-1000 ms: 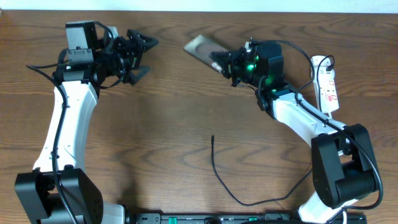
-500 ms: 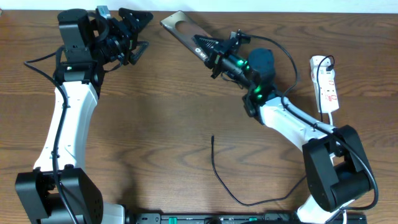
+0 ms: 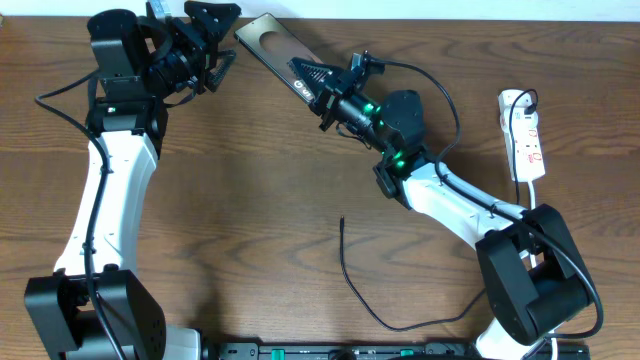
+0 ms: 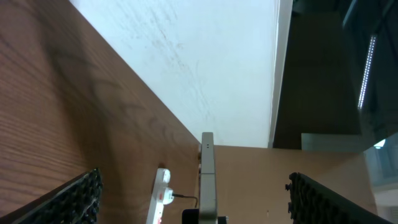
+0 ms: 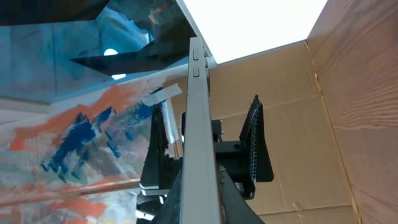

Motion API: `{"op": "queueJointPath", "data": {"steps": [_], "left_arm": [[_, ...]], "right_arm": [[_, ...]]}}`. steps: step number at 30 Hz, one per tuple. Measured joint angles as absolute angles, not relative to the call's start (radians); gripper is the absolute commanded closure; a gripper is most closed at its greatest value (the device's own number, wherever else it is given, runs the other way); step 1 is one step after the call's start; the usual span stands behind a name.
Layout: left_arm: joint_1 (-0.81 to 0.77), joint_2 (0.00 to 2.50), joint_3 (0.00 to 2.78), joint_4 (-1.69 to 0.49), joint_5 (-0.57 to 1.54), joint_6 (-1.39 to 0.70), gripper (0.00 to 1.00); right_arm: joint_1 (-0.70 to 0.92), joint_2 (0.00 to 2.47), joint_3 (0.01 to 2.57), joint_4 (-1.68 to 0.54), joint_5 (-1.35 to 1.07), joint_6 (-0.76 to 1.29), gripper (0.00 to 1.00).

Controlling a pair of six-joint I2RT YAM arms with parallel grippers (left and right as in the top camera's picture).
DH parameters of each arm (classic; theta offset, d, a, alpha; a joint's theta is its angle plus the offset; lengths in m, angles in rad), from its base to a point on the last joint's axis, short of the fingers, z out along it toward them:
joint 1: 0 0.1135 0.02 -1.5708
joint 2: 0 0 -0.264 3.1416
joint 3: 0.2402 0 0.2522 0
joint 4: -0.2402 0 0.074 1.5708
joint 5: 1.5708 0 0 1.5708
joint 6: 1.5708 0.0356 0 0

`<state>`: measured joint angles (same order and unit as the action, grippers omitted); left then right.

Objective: Plug charger to phone and switch on socket
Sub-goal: 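Swing the held phone up-left toward the raised left gripper, then close the left gripper on the phone's far end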

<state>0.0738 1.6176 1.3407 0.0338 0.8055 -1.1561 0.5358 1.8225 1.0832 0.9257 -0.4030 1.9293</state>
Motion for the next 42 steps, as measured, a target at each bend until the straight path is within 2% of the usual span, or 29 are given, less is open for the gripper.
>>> {"op": "queueJointPath", "data": {"steps": [19,22,24,41,42], "left_arm": [[0.005,1.618,1.341,0.05,0.78,-1.148,0.09],[0.005,1.618,1.341,0.05,0.779,-1.148,0.25],[0.005,1.618,1.34,0.05,0.778,-1.147,0.32],[0.004,1.618,1.339,0.057,0.779,-1.144,0.33],[0.004,1.618,1.339,0.057,0.779,-1.144,0.36]], "right_arm": [[0.589,1.822,1.083,0.933,-0.392,1.916,0.99],[0.589,1.822,1.083,0.933,-0.391,1.914,0.99],[0.589,1.822,1.083,0.933,-0.391,1.911,0.99],[0.598,1.822,1.083,0.933,-0.385,1.899,0.99],[0.603,1.822,1.083,0.933,-0.384,1.9,0.99]]}}
